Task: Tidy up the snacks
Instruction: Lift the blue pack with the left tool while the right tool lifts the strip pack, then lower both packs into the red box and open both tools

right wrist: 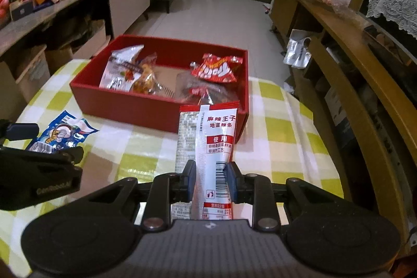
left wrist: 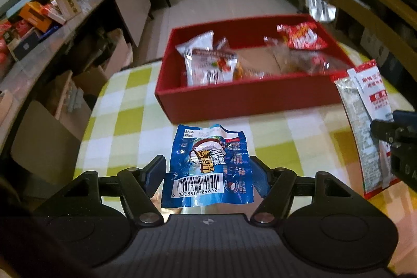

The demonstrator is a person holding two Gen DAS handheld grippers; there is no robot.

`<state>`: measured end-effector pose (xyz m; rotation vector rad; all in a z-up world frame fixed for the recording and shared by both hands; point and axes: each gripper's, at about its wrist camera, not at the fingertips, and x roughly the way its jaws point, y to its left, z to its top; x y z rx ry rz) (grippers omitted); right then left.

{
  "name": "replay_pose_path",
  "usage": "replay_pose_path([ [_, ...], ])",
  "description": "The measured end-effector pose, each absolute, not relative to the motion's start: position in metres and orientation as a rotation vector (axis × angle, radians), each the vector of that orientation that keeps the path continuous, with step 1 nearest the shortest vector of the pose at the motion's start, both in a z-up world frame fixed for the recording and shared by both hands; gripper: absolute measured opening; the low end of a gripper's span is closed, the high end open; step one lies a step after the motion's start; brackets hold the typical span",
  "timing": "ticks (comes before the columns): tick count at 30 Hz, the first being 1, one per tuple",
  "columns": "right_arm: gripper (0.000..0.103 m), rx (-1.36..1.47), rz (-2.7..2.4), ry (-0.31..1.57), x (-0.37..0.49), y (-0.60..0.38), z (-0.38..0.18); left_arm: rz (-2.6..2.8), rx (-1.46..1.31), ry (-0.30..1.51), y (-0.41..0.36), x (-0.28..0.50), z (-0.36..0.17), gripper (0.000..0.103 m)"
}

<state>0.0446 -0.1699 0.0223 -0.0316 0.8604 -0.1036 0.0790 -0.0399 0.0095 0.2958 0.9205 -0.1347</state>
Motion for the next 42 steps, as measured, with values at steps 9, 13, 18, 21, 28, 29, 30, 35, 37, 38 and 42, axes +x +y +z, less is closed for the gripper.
replay_pose_path([
  [9,0.033,0.009,-0.112,0.805,0.075,-0.178,0.033,-0.111,0.262,0.855,-0.049,0.107,0.026,0.074],
  [13,0.033,0.016,-0.110,0.797,0.092,-0.181,0.031,-0.096,0.241,0.851,-0.052,0.123,0.026,0.074],
  [18,0.033,0.030,-0.104,0.791,0.115,-0.185,0.028,-0.085,0.207,0.837,-0.056,0.143,0.028,0.074],
  [21,0.033,0.034,-0.098,0.794,0.129,-0.186,0.024,-0.083,0.181,0.827,-0.056,0.157,0.029,0.074],
  [28,0.033,0.080,-0.094,0.782,0.159,-0.197,0.017,-0.111,0.108,0.863,-0.060,0.190,0.022,0.074],
  [29,0.033,0.090,-0.093,0.777,0.163,-0.198,0.016,-0.113,0.105,0.864,-0.061,0.193,0.020,0.074],
  [30,0.033,0.102,-0.089,0.772,0.168,-0.199,0.014,-0.114,0.107,0.866,-0.063,0.197,0.018,0.074],
  [35,0.033,0.146,-0.059,0.751,0.186,-0.197,0.002,-0.111,0.127,0.889,-0.071,0.207,0.002,0.075],
  [37,0.034,0.135,-0.051,0.745,0.192,-0.195,-0.003,-0.105,0.152,0.897,-0.075,0.209,-0.005,0.075],
  [38,0.034,0.123,-0.043,0.747,0.193,-0.193,-0.005,-0.104,0.156,0.903,-0.075,0.211,-0.007,0.075],
  [42,0.044,0.155,-0.046,0.762,0.198,-0.196,-0.011,-0.081,0.148,0.920,-0.070,0.215,-0.012,0.078],
])
